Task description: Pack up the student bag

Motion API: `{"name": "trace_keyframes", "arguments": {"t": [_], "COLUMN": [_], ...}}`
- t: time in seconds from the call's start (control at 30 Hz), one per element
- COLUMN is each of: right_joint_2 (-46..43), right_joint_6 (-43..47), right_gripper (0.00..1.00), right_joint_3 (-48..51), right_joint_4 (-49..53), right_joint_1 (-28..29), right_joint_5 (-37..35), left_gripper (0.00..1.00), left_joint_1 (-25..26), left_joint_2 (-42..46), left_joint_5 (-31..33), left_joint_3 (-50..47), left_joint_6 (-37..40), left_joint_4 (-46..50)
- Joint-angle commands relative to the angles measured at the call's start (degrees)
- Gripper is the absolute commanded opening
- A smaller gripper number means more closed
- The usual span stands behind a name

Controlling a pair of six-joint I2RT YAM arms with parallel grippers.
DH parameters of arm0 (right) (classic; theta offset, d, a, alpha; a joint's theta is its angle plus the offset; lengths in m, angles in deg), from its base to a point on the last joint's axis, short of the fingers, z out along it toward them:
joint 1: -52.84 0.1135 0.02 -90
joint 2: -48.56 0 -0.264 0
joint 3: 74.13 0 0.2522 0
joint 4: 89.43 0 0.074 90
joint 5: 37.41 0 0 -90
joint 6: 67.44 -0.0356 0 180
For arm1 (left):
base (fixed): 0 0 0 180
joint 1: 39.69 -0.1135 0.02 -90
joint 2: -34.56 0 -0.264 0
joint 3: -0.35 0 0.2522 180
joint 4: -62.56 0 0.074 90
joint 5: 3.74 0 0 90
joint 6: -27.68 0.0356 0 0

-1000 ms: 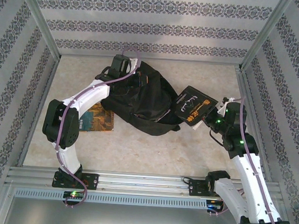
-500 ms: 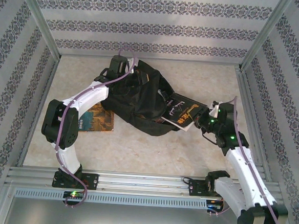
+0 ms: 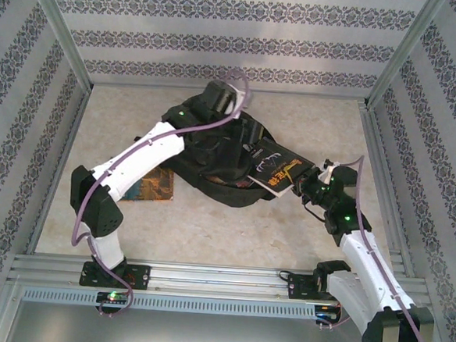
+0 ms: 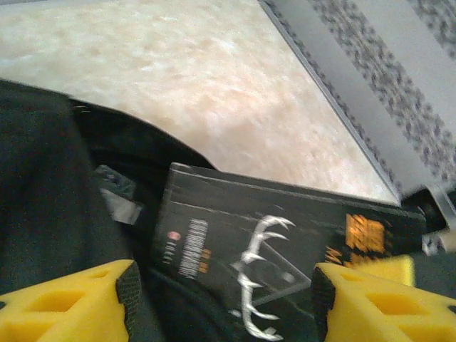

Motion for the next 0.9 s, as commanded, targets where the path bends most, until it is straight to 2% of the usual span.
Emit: {"name": "trace_keyframes", "arguments": {"t": [0.0, 0.3, 0.4, 0.5, 0.63, 0.7, 0.87], "right_joint_2": [-1.7, -2.3, -2.7, -2.9, -3.3, -3.4, -4.4], "right_joint_6": [-0.1, -0.1, -0.2, -0.3, -0.2, -0.1, 3.5], "right_gripper": [0.00, 0.00, 0.00, 0.00, 0.00, 0.00, 0.00], "right_joint_3": [0.0, 0.5, 1.0, 1.4, 1.8, 1.8, 0.5], "right_joint_4": [-7.2, -7.8, -7.9, -7.9, -7.8, -7.2, -3.2], "right_joint_1": [0.0, 0.6, 0.7, 0.8, 0.8, 0.8, 0.5], "right_joint_5": [0.6, 0.2, 0.2, 0.0, -0.2, -0.3, -0.4], "left_gripper": [0.67, 0.71, 0.67, 0.53, 0.14, 0.00, 0.00], "left_joint_1": [3.8, 6.8, 7.0, 7.1, 7.2, 7.3, 7.2], "left_joint_2": [-4.3, -7.6, -8.8, -10.1, -11.9, -12.0, -8.7], "left_joint_5": [5.9, 12.4, 13.4, 12.3, 10.4, 10.4, 12.5], "left_joint_3": [3.4, 3.7, 3.4, 4.0, 5.9, 6.6, 5.5], "left_joint_6": [8.2, 9.0, 8.9, 8.9, 8.9, 8.7, 8.4], "left_joint_4": [13.9, 19.8, 20.1, 19.4, 19.1, 19.0, 17.6]}}
